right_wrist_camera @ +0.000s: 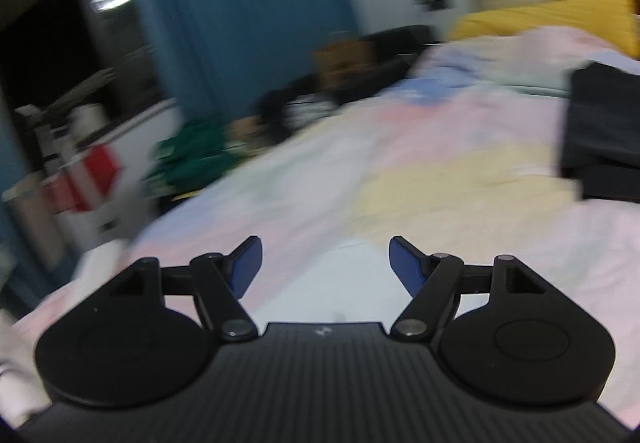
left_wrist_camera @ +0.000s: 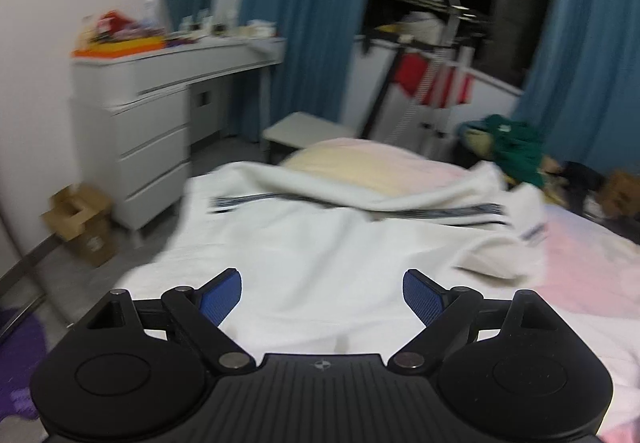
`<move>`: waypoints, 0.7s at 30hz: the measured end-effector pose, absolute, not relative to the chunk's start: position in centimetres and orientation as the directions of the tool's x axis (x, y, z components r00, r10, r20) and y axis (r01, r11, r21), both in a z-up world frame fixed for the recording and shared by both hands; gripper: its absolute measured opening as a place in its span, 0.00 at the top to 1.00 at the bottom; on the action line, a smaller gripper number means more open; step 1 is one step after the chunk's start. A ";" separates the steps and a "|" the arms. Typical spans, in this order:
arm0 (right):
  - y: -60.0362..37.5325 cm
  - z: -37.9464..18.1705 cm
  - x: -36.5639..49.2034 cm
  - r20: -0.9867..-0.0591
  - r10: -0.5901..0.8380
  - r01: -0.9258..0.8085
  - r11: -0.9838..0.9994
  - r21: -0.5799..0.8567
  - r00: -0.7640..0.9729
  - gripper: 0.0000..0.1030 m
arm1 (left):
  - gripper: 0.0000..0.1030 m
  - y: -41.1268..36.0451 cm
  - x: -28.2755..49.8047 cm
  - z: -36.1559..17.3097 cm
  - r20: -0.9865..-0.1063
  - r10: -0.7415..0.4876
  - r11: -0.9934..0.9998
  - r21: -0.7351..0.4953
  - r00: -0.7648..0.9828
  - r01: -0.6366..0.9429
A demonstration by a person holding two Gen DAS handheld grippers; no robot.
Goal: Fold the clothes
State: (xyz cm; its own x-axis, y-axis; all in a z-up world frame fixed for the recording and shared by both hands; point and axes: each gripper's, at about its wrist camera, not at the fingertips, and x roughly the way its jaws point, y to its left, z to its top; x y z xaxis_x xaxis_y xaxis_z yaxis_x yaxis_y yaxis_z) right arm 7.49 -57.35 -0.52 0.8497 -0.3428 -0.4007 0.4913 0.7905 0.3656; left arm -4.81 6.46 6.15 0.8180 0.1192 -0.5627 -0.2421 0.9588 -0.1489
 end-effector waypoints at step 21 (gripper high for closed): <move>-42.3 0.2 5.9 -0.334 0.068 0.009 0.975 0.224 0.940 0.29 | 0.13 -7.3 3.0 -0.3 -0.475 -0.056 0.996 -0.082 0.878 0.019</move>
